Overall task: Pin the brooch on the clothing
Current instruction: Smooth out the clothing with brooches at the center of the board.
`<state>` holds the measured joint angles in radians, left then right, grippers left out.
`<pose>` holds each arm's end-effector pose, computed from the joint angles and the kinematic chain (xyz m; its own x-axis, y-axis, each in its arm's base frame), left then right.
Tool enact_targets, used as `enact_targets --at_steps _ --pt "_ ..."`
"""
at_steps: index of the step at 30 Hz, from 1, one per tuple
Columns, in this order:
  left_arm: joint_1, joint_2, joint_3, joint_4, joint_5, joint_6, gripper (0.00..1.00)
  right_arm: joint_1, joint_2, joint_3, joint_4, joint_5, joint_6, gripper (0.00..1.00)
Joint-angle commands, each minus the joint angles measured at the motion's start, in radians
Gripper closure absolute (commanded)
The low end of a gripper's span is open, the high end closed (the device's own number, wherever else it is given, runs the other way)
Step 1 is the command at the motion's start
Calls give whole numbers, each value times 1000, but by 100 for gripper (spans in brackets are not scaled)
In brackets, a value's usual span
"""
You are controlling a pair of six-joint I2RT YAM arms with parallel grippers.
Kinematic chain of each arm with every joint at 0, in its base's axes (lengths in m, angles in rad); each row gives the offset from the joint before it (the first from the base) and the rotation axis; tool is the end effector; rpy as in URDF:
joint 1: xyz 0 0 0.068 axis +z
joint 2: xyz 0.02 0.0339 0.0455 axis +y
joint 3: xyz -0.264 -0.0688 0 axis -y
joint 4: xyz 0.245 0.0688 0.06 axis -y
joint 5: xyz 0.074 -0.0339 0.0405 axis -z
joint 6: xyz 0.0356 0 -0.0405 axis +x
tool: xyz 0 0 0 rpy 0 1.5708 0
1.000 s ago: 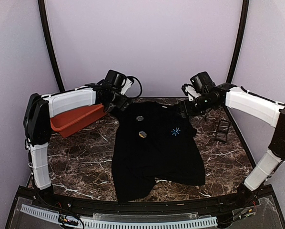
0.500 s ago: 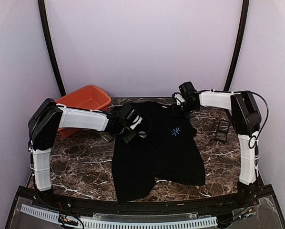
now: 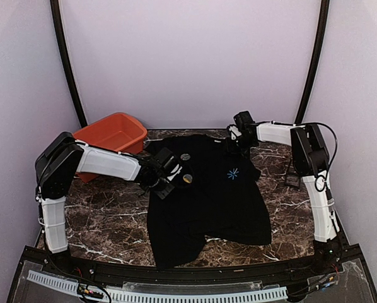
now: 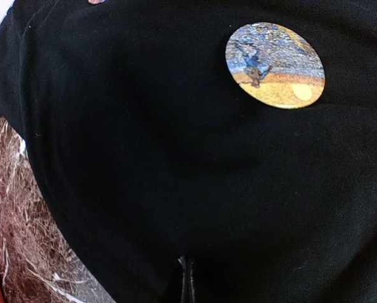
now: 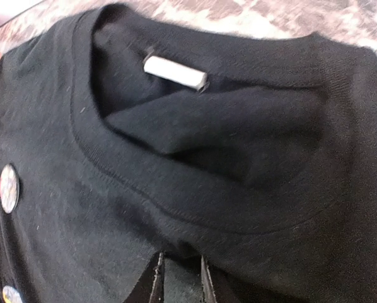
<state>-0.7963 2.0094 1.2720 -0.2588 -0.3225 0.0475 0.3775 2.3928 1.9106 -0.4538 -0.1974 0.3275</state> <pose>0.2965 -0.2869 0.1417 -0.5599 0.6367 -0.5302 0.5847 0.7570 0.2915 0.4835 0.1992 0.1451 -0.8598 -0.0016 -0.5107 -0.2038 0.9180 0.3403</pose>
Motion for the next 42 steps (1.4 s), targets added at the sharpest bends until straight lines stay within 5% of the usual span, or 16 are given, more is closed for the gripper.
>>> enact_targets --at_steps 1,25,26,29,32,34,36,42 --pt "-4 -1 -69 -127 75 -27 99 -23 43 56 -20 51 16 79" --pt "50 -47 -104 -151 -104 27 99 -111 191 344 -117 3 -66 73" --pt "54 -59 -103 -141 -105 34 96 -111 189 353 -116 -19 -73 73" --pt "54 -89 -91 -120 -91 43 69 -108 145 339 -81 -110 -80 68" --pt "52 -145 -87 -99 -66 42 46 -91 51 259 -23 -160 -93 51" --pt "48 -185 -83 -90 -46 40 19 -73 -9 229 -20 -158 -106 38" --pt "42 -232 -80 -87 -15 37 3 -55 -72 205 -43 -150 -119 24" --pt "26 -408 -69 -76 39 35 1 39 -379 -106 -85 -44 -141 1"
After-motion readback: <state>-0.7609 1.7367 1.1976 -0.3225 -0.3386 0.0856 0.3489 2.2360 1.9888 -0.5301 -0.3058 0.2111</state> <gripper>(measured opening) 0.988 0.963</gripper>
